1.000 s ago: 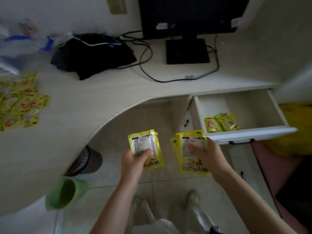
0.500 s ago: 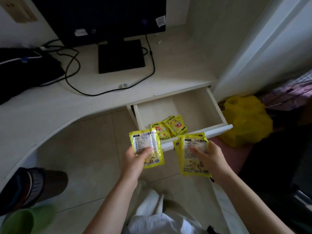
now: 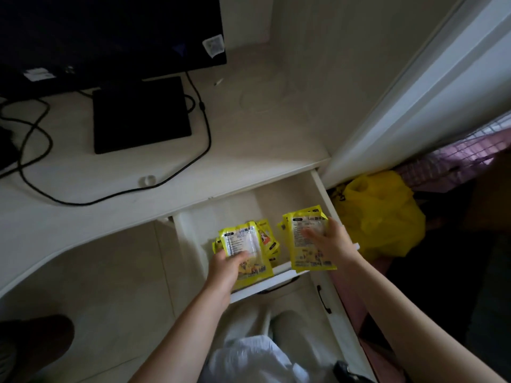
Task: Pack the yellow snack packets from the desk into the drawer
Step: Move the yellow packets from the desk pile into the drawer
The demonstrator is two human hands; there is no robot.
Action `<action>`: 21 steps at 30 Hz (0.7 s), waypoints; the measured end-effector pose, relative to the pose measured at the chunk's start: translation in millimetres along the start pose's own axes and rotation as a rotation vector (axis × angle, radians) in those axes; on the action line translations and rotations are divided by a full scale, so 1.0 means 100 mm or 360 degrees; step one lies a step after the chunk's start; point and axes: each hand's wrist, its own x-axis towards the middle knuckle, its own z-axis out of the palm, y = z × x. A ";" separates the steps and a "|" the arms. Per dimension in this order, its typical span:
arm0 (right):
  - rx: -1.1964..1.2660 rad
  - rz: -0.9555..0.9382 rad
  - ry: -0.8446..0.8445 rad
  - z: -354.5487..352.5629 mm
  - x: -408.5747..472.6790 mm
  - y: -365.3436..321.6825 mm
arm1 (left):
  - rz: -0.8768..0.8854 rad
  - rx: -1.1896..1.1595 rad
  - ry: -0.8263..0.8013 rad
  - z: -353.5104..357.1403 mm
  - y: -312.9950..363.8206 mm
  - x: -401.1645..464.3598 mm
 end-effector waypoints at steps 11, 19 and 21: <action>-0.0413 0.0390 -0.0168 0.13 1.09 0.20 | -0.0223 0.0666 0.0150 0.74 -0.02 0.82; -0.0683 0.0461 -0.0439 0.27 1.46 0.45 | -0.0274 0.0644 0.0050 1.15 -0.20 1.01; -0.0881 0.0371 -0.0537 0.25 1.49 0.50 | -0.0246 0.0763 0.0040 1.20 -0.28 1.03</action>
